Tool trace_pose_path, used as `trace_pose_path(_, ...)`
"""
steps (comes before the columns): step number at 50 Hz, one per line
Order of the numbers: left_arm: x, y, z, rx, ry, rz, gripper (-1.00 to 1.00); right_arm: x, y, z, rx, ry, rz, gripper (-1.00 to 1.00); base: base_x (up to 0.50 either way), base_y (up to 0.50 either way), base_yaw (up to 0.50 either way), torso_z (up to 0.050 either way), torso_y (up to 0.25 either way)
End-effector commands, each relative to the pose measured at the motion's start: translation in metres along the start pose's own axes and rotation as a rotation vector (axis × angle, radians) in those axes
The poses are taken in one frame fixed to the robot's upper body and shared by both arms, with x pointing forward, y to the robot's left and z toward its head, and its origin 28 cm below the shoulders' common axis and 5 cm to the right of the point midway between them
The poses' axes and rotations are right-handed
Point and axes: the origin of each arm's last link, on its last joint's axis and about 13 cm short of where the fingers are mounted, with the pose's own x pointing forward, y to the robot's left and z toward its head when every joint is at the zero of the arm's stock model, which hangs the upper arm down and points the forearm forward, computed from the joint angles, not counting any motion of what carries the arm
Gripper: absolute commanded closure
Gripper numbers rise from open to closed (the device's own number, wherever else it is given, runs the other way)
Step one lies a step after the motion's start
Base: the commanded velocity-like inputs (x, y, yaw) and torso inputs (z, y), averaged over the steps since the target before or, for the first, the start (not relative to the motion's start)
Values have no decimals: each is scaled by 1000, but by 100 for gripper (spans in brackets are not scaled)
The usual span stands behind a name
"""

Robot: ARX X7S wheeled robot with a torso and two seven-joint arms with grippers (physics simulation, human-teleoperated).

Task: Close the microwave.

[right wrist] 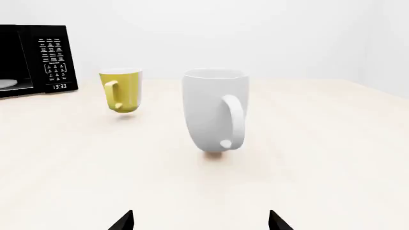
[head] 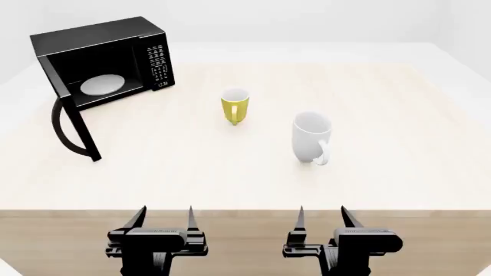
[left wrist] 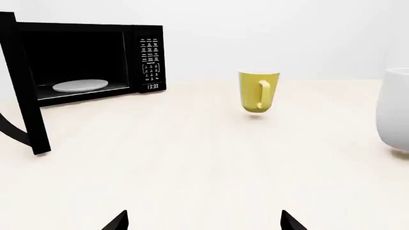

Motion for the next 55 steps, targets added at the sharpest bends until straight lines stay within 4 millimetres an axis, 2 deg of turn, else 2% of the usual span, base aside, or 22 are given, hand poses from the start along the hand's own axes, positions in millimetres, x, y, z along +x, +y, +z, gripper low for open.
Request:
trace_pose_path(1, 0, 1, 1, 3, -2, 5, -100, 1, 0, 0, 7, 0, 4, -100, 0, 0, 0, 0, 0)
trace_pose_path(13, -1, 1, -1, 21, 0, 5, -100, 4, 1, -4, 24, 24, 10, -100, 0, 0, 0, 0, 0)
trace_pose_path(21, -4, 1, 4, 31, -4, 4, -100, 1, 3, 3, 18, 17, 17, -100, 0, 0, 0, 0, 0)
trace_pose_path(22, -5, 3, 14, 34, -19, 10, -100, 1, 4, 9, 12, 3, 23, -100, 0, 0, 0, 0, 0)
trace_pose_path(26, -7, 3, 22, 30, -28, 9, -100, 1, 6, 15, 12, -6, 30, -100, 0, 0, 0, 0, 0)
trace_pose_path(27, -16, 13, 38, 12, -10, 33, -100, -6, 10, 31, -50, 12, 44, -100, 0, 0, 0, 0, 0)
trace_pose_path(28, -19, 10, 68, 4, -145, 19, -100, -9, 12, 59, -39, -91, 51, -100, 0, 0, 0, 0, 0)
trace_pose_path(29, -19, 10, 68, 4, -145, 20, -100, -10, 12, 67, -36, -128, 53, -100, 0, 0, 0, 0, 0)
trace_pose_path(55, -23, 11, 78, -3, -174, 16, -100, -11, 16, 83, -51, -164, 59, -100, 0, 0, 0, 0, 0)
